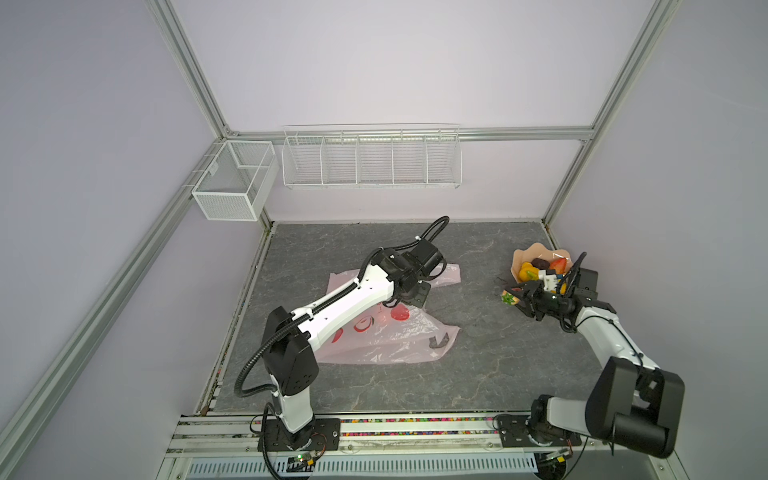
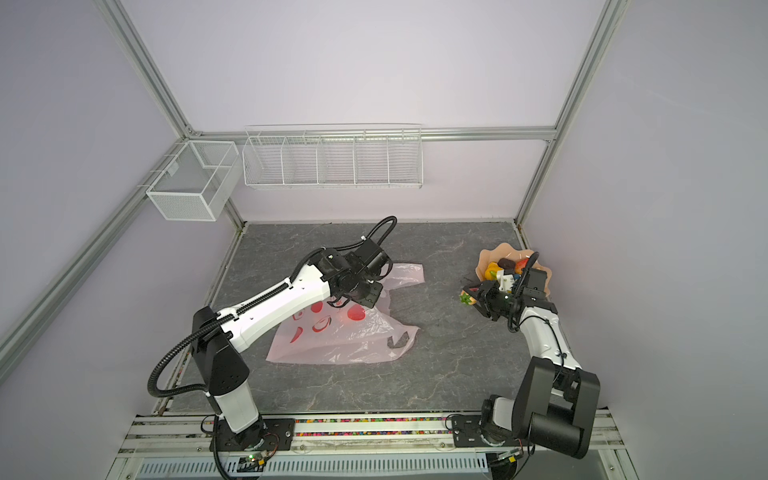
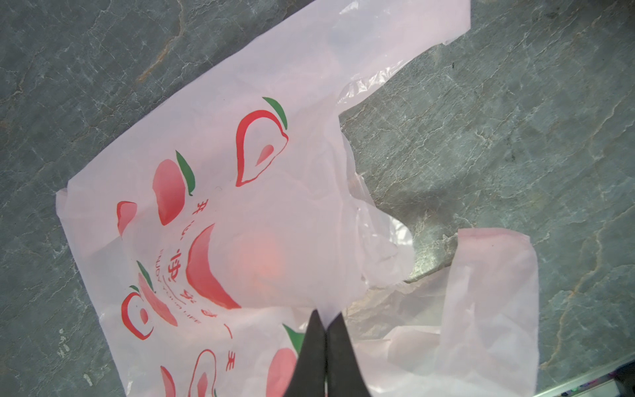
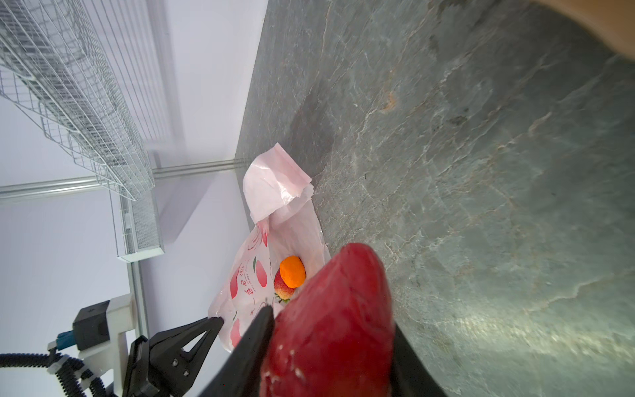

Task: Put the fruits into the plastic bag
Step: 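Carry the strawberry with the right gripper into the bag's open mouth, then lower the strawberry into the bag and open the right gripper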

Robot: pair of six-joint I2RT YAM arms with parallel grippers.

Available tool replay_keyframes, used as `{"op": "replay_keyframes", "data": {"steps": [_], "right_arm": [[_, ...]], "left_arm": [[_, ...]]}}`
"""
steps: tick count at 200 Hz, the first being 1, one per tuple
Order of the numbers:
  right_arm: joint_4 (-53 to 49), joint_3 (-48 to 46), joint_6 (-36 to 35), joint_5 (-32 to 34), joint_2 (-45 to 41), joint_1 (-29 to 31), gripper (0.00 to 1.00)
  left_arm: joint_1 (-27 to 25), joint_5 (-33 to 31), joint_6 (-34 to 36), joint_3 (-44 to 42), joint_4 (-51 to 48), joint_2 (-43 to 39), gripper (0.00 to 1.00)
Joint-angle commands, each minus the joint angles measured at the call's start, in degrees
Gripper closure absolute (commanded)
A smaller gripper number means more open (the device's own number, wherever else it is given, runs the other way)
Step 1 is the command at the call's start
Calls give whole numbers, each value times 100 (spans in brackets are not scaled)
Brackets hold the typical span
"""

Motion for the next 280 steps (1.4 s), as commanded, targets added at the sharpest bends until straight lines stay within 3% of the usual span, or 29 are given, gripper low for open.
{"op": "replay_keyframes", "data": {"steps": [1,89,206,249,280], "right_arm": [[725,-246,450,-153,144,300,64],[3107,-378,2118,396,1305,2059,66],[5041,45,3641,870,2621,4376,68],[5058,569,3787,998,3349,4949,69],[4585,1150,3707,1081,3648,5245,62]], "left_arm": [[-5,-37,40,203,-139,-21,100],[-22,46,5,176,-111,-30,100],[-22,57,-74,210,4,48,100],[-46,70,-60,356,-13,102,100],[-40,65,-64,353,-12,88,100]]}}
